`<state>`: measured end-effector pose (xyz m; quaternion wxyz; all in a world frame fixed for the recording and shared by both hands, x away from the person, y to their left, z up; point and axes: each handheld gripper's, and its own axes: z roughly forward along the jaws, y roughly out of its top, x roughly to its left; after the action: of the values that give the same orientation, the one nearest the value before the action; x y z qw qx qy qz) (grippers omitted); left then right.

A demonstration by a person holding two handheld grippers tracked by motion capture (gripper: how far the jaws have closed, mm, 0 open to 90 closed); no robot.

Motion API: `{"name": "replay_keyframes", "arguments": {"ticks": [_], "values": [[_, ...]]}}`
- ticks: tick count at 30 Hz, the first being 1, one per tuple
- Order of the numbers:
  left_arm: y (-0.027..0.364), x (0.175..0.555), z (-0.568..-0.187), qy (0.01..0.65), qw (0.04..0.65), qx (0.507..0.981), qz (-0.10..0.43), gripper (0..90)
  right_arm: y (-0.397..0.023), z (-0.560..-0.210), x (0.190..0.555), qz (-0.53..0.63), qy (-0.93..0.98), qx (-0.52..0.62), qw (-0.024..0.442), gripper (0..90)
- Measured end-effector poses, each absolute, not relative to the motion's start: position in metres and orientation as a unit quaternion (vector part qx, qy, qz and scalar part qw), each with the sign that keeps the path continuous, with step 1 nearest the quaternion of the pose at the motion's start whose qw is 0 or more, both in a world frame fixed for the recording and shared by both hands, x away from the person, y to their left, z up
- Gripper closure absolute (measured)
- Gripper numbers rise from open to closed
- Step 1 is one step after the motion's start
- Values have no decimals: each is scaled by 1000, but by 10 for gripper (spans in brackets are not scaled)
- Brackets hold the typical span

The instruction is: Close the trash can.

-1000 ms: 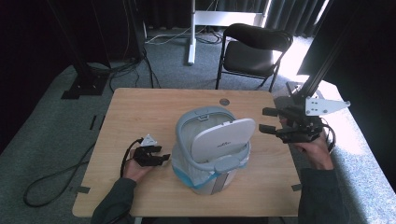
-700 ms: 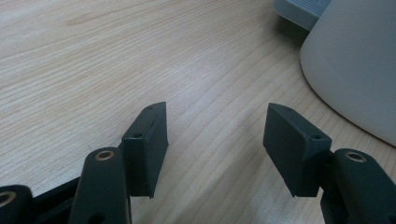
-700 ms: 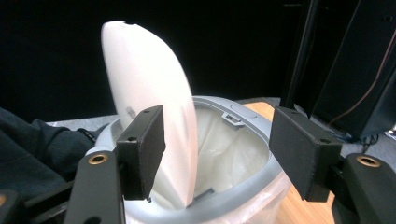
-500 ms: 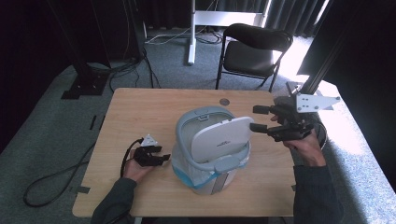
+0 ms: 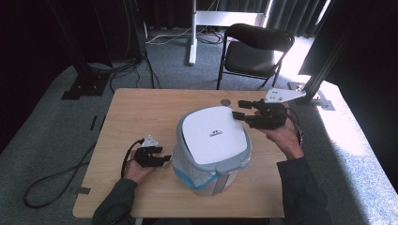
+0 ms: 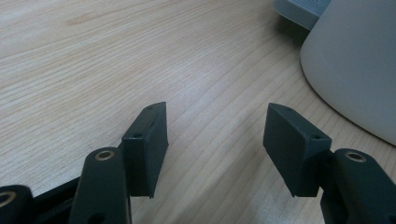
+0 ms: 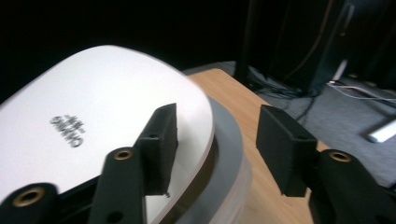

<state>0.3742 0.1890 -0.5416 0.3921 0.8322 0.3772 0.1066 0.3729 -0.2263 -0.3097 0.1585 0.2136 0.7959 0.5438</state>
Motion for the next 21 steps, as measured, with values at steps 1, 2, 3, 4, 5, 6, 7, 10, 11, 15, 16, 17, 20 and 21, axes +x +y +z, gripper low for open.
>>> {"name": "replay_keyframes", "arguments": {"ticks": [1,2,3,4,5,6,7,10,11,15,16,17,20,21], "values": [[189,374,-542,377,392,832,107,404,-223,-311,373,539,798,212,166,526],[189,374,-542,377,392,832,107,403,-220,-313,373,535,801,206,172,546],[189,374,-542,377,391,833,107,403,-217,-314,372,530,803,203,182,575],[189,374,-542,377,391,833,107,403,-214,-315,371,526,805,199,187,615],[189,374,-542,377,392,832,107,403,-211,-316,370,522,810,191,188,652],[189,374,-542,377,391,833,108,403,-209,-317,369,518,813,184,192,703],[189,374,-542,377,391,833,108,403,-206,-317,369,513,818,176,191,764],[189,374,-542,377,391,833,108,403,-201,-320,371,506,831,161,166,884],[189,374,-542,377,391,832,108,403,-201,-319,371,507,832,163,155,897],[189,374,-542,377,392,832,109,403,-202,-322,378,518,828,176,120,900],[188,374,-542,378,392,832,109,403,-202,-323,380,523,826,179,109,900],[188,374,-542,378,392,832,109,403,-202,-325,382,526,825,181,100,900],[188,374,-542,378,392,832,108,403,-202,-325,385,524,826,187,92,900],[189,374,-542,377,392,832,108,404,-201,-324,386,521,828,187,91,900]]}}
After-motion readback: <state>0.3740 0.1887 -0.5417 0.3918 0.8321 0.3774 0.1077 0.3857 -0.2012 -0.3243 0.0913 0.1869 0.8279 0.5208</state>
